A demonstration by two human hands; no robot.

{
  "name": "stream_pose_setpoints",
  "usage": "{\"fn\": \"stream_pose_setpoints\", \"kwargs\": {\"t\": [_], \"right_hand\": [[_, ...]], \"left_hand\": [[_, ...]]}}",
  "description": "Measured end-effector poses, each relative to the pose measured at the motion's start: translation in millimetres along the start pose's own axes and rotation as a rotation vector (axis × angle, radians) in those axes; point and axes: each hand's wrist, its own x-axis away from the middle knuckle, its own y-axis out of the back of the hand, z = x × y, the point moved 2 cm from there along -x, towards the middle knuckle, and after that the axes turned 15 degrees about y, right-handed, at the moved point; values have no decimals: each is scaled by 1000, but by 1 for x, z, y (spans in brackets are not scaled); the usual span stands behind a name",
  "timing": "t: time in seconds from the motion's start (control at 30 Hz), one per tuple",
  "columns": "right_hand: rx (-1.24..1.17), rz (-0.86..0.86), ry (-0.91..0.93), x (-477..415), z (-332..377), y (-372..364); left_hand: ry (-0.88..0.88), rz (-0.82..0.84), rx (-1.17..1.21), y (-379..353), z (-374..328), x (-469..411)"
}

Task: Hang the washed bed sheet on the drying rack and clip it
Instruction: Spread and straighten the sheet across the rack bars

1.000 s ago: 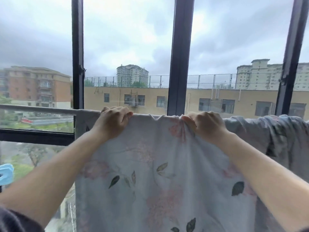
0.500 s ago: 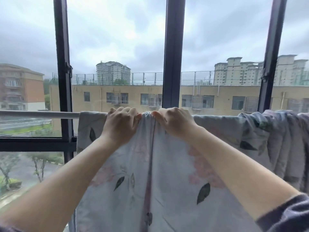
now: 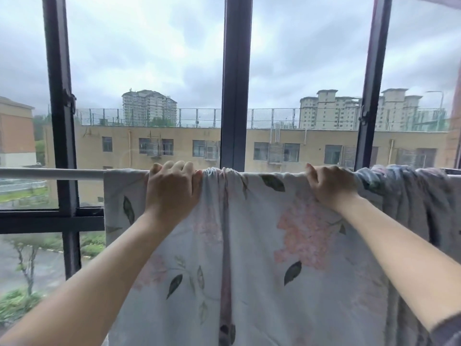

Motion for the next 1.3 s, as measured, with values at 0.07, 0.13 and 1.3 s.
{"fn": "stream_pose_setpoints", "kwargs": {"t": [0.07,0.13,1.3], "right_hand": [[-12,-11,-12,-6,9,-4],[-29,-30,13,-13,26,-7],[-84,15,-36,-18,39,-3]], "left_hand": [[15,-9,0,0,5,-1],[19,-16,6,0,10,-2],[43,-83,69,-5,-4,0]]}}
